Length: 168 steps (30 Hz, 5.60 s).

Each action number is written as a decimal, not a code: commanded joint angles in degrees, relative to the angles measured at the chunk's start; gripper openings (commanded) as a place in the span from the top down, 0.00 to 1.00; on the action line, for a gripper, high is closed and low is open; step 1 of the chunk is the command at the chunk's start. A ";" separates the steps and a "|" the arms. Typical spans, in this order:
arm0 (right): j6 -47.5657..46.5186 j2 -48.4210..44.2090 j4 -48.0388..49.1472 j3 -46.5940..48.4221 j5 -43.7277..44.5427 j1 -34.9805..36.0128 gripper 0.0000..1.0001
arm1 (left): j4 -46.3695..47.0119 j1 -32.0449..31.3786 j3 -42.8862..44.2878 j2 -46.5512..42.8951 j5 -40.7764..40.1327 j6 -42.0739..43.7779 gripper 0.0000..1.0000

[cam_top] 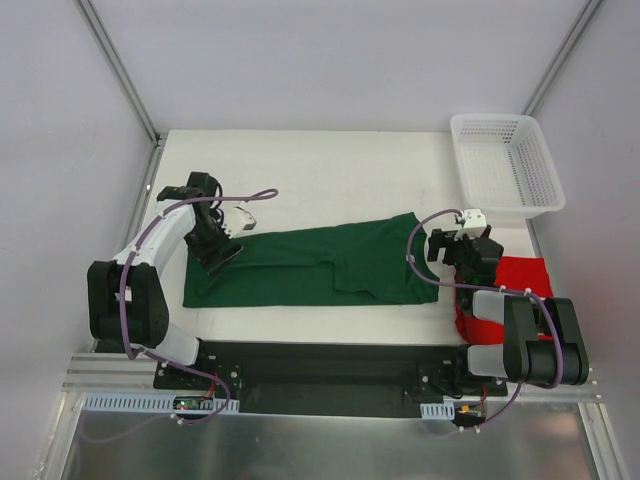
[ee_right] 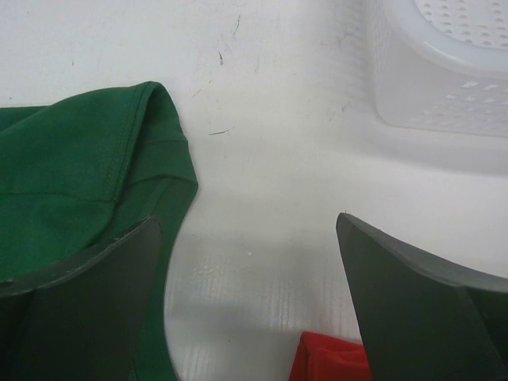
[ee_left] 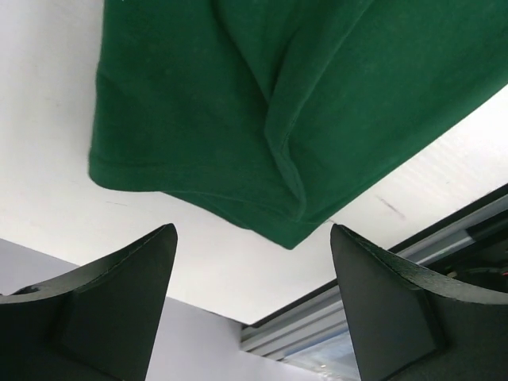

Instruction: Fold and stack the t-shirts

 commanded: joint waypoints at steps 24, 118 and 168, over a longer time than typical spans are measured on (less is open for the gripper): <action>-0.27 -0.24 3.58 0.02 -1.32 0.03 0.04 | 12.68 -0.85 -15.82 -2.11 -1.21 -5.83 0.29; -0.18 -0.24 3.58 0.02 -1.32 0.03 0.04 | -12.53 3.19 6.73 2.20 -24.61 -6.44 0.52; -0.18 -0.16 3.58 0.02 -1.32 0.03 0.04 | 2.40 10.05 28.03 29.36 -8.24 -8.82 1.00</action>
